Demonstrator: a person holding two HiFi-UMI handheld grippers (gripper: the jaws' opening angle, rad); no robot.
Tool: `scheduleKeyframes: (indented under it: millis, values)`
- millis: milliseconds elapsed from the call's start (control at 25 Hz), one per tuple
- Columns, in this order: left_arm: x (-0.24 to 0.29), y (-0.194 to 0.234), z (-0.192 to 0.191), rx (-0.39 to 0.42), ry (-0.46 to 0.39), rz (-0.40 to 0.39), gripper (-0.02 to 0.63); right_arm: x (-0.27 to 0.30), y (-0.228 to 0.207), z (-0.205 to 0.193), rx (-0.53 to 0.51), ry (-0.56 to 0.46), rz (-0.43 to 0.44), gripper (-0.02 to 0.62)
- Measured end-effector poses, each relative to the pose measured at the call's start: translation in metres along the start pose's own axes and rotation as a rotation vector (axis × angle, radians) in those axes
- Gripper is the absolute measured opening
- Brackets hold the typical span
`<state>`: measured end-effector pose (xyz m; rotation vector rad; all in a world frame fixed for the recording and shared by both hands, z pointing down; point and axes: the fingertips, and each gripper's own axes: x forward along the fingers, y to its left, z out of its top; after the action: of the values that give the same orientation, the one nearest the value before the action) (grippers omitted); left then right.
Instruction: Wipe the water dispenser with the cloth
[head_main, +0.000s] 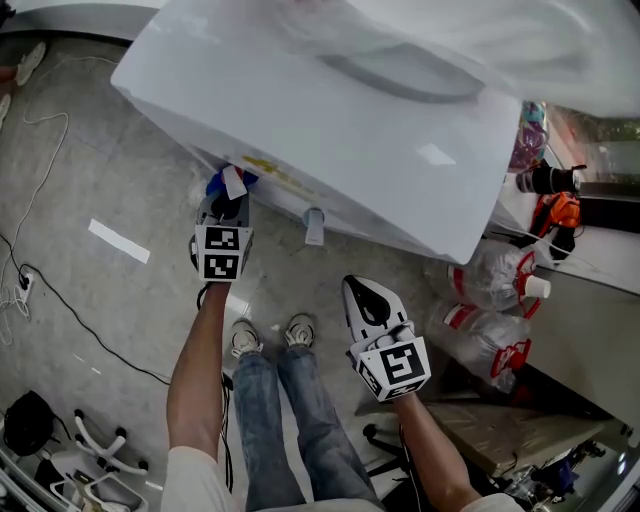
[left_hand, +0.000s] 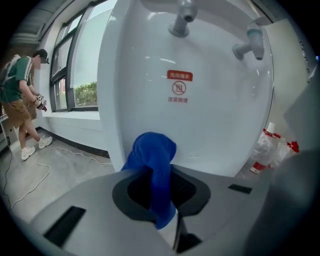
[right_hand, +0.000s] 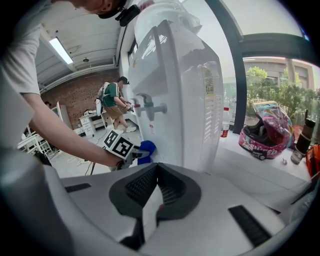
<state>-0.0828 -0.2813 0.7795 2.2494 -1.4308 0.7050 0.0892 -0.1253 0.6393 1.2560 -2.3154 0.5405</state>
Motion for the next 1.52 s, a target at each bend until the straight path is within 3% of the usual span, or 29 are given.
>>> scheduleKeyframes:
  millis: [160,440,840,1280,1520]
  values:
    - [0.002,-0.029,-0.008,0.041,0.013,-0.06,0.052,0.002,-0.004,0.005,-0.001,-0.008,-0.003,0.015]
    - [0.003,-0.089,-0.019,0.03,0.01,-0.145,0.052,0.001,0.0,0.004,0.0,-0.014,0.007,0.015]
    - [0.001,-0.183,-0.014,0.101,0.005,-0.308,0.052,-0.012,-0.006,0.001,0.002,-0.014,-0.012,0.015]
    - [-0.011,-0.172,-0.007,0.11,-0.015,-0.286,0.052,-0.021,0.0,0.0,0.004,-0.026,-0.012,0.015]
    - [-0.051,-0.151,0.009,0.05,-0.072,-0.23,0.052,-0.031,0.013,0.016,-0.002,-0.049,-0.006,0.015]
